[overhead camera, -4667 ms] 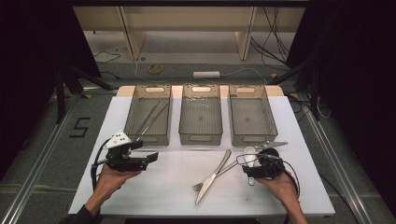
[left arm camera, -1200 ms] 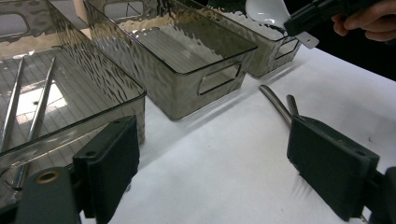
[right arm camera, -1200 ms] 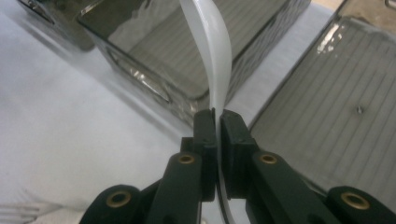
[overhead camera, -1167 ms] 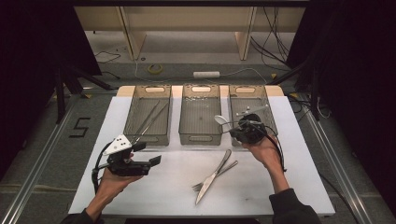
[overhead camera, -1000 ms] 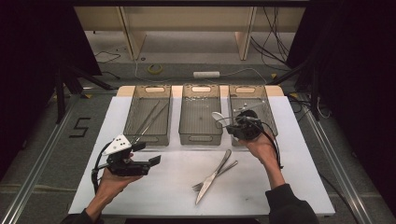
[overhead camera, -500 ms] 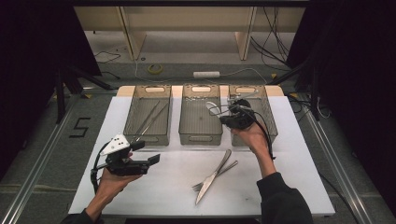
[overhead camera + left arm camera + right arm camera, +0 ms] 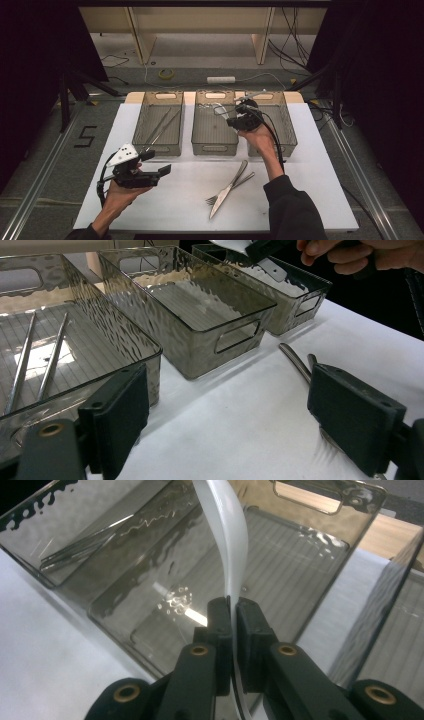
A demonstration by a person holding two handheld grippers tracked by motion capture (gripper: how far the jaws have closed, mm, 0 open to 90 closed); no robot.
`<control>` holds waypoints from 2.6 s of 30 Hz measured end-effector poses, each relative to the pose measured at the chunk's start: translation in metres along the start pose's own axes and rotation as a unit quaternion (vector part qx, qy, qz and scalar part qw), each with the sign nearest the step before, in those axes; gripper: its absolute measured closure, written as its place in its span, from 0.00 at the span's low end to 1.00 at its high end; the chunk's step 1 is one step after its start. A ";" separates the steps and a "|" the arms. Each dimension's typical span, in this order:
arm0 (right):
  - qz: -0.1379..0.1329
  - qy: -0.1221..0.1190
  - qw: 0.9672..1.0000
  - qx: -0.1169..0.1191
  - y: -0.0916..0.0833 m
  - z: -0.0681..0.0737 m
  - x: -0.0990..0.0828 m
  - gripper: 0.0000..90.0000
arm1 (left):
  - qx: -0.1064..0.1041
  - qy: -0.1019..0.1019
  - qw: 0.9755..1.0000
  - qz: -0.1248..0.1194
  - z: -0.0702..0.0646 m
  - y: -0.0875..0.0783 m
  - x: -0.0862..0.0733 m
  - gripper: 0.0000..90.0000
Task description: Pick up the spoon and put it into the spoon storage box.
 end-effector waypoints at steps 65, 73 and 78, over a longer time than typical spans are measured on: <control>0.016 0.052 0.998 0.040 0.057 0.016 0.005 0.73 | -0.003 0.001 1.000 -0.005 -0.002 -0.001 0.000 0.18; -0.002 0.031 0.998 0.056 0.039 0.023 0.008 0.52 | -0.003 0.001 1.000 -0.005 -0.001 -0.001 0.000 0.18; -0.025 0.019 0.997 0.067 0.025 0.031 0.013 0.45 | -0.003 0.001 1.000 -0.006 -0.002 -0.001 0.000 0.18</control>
Point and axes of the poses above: each handheld gripper's, and its own axes: y roughly forward along the jaws, x roughly out of its top, z roughly to its left, the point moved 8 cm from there along y, roughly forward along the jaws, and after that the axes turned 15 degrees about -y, right-handed, at the moved point
